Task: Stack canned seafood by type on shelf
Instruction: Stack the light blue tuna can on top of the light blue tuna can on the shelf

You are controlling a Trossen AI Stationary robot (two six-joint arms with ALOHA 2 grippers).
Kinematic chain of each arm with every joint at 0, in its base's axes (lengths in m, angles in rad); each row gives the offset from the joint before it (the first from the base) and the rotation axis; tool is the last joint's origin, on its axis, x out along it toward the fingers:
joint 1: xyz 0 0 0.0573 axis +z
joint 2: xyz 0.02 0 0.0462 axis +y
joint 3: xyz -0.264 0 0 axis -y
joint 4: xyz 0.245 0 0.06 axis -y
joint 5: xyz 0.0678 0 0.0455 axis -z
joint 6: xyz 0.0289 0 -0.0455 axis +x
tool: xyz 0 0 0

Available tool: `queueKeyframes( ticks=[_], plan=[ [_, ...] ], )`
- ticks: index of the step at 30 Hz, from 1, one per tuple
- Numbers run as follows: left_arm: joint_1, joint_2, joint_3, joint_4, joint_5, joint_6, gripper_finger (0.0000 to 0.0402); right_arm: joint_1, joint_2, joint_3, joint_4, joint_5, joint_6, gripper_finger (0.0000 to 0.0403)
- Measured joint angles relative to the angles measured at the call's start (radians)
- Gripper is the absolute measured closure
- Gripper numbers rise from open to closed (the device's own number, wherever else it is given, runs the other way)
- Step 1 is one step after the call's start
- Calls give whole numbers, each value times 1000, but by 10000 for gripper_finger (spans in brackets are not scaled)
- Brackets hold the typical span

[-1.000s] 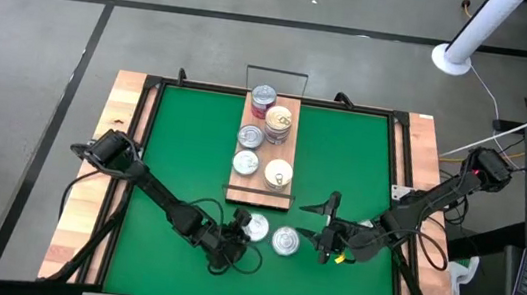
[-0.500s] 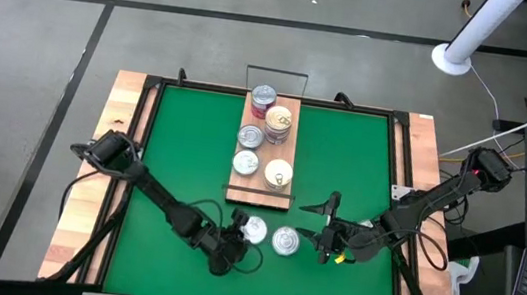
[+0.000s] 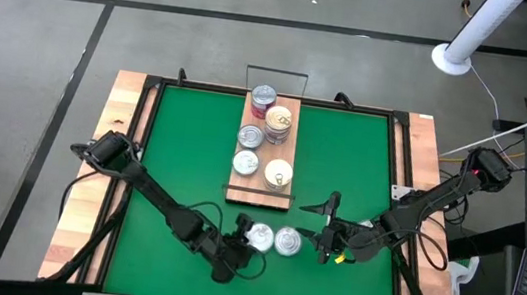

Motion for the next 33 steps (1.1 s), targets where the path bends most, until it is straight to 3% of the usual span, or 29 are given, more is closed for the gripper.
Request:
queueKeyframes(
  ticks=[20, 33],
  plan=[
    [0, -2, 247, -277, -4, 1, 402, 0, 0, 0, 0, 0, 0, 123],
    [0, -2, 334, -395, -4, -27, 401, 0, 0, 0, -1, 0, 0, 123]
  ],
)
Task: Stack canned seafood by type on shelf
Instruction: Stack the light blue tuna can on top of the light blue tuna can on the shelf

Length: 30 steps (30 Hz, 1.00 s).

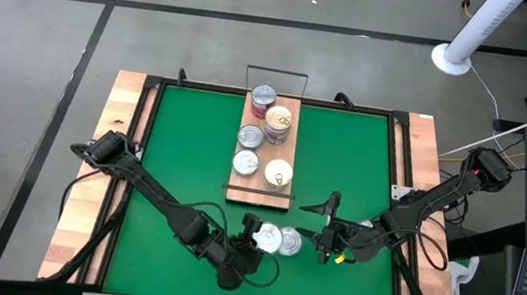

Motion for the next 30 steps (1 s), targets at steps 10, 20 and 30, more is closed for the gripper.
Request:
queueKeyframes(
  ticks=[10, 20, 30],
  plan=[
    [2, 0, 0, -141, -80, -109, 401, 0, 0, 0, 0, 0, 0, 123],
    [2, 0, 0, -180, -82, -159, 401, 0, 0, 0, 0, 0, 0, 123],
    [-29, 0, 0, -263, -82, -291, 401, 0, 0, 0, -21, 0, 0, 123]
  ],
)
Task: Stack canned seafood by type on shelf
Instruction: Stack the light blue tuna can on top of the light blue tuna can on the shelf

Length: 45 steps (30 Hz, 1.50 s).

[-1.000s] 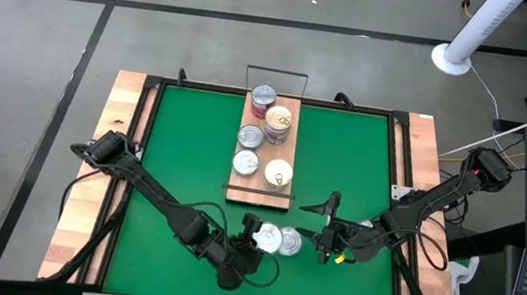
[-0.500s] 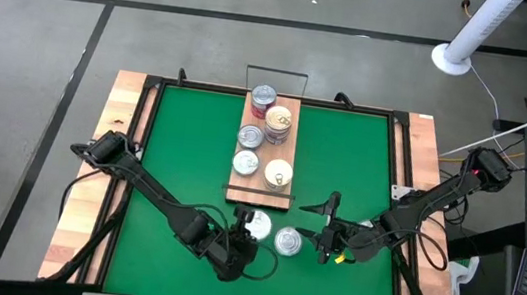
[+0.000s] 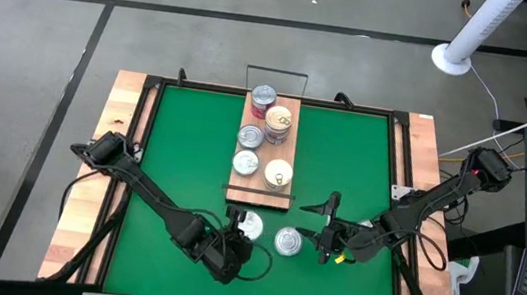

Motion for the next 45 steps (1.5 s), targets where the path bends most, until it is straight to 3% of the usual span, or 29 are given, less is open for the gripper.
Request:
queueKeyframes(
  ticks=[45],
  plan=[
    [-102, -1, 0, -581, 1, -498, 401, 0, 0, 0, -1, 0, 0, 123]
  ],
)
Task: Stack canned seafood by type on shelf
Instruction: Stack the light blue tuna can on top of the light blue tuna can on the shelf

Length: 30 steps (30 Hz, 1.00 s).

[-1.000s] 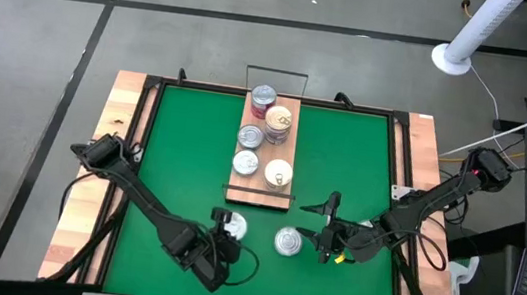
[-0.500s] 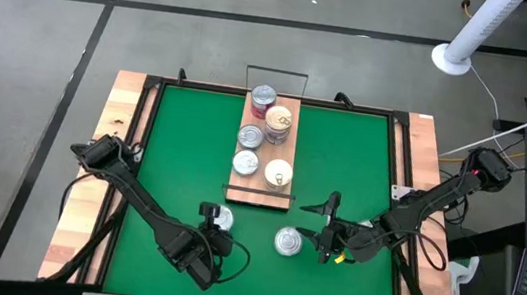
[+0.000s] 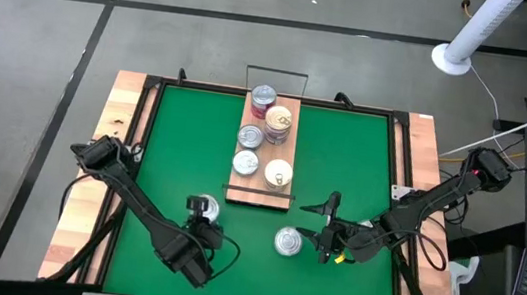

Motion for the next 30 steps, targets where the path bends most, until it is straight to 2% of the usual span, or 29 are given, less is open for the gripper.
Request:
queueKeyframes(
  ticks=[13, 25, 30],
  plan=[
    [0, -29, 0, -154, -32, -85, 401, 0, 0, 0, 0, 0, 0, 123],
    [25, -182, -1, -259, -187, -103, 401, 0, 0, 0, -1, 0, -6, 123],
    [70, -220, -1, -257, -252, -34, 401, 0, 0, 0, -1, 0, -6, 123]
  ],
)
